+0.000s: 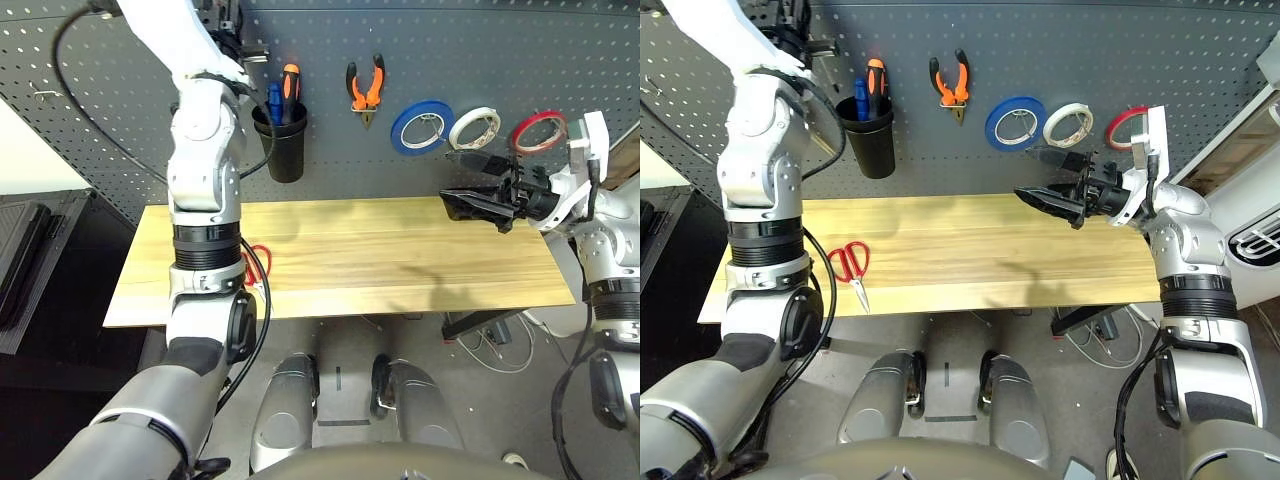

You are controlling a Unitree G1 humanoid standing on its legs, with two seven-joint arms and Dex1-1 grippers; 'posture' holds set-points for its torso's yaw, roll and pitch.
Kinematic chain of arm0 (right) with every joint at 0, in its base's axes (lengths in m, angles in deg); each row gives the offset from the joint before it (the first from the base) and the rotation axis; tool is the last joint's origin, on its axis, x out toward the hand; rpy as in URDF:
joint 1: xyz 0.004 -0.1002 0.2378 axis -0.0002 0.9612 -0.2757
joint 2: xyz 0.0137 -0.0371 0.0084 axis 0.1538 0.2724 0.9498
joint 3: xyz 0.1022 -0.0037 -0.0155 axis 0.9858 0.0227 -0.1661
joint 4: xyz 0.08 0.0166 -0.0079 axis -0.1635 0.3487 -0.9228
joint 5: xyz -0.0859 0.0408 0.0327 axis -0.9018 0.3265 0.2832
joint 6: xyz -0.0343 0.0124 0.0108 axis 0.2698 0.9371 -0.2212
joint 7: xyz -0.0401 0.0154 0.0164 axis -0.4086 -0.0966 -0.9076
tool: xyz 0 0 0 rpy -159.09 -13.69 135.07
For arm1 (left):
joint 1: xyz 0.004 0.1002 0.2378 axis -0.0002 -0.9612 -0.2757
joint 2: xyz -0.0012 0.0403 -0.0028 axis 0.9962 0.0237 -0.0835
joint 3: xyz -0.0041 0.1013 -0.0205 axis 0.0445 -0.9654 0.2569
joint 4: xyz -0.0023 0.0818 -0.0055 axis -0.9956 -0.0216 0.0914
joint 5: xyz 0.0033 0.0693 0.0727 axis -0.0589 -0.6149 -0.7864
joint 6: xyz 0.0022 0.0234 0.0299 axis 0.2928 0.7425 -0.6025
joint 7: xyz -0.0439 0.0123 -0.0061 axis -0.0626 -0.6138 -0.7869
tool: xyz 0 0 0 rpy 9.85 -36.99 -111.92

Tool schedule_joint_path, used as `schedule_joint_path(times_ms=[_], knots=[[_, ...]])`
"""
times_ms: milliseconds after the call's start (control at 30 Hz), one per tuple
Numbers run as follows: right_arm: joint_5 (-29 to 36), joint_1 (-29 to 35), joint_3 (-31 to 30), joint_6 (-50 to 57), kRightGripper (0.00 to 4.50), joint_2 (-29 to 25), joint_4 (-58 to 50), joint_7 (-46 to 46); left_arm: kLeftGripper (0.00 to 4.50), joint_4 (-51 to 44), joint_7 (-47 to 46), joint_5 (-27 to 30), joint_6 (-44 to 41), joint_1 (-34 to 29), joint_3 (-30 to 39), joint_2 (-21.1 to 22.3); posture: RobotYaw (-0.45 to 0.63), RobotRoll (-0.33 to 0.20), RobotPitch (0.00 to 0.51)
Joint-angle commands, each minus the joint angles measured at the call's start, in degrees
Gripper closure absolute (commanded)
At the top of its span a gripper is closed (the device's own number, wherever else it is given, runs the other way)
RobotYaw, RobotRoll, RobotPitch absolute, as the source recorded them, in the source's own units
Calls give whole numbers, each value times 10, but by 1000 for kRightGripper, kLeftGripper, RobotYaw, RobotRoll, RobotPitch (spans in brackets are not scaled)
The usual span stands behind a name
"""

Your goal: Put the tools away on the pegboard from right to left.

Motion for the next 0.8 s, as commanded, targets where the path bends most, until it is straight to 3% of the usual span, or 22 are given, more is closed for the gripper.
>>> schedule_joint_path(times_ms=[33,433,633,733,767,800], knots=[[-2,9,3,-4,0,0,-15,-5,3667,29,7,-21,43,-29,-26,5,12,0,63],[7,14,8,-6,0,16,-27,-21,3667,121,10,-42,107,-48,-47,24,-4,0,58],[4,13,4,-12,0,20,-20,-20,1523,101,29,-55,94,-57,-65,47,12,0,61],[1,10,-2,-12,0,24,-14,-16,343,48,59,-57,69,-77,-65,83,28,0,65],[0,10,-4,-10,0,23,-13,-12,17,26,70,-48,53,-82,-59,92,44,0,69],[-1,8,-5,-9,0,23,-10,-10,17,-5,83,-44,33,-91,-54,109,44,0,69]])
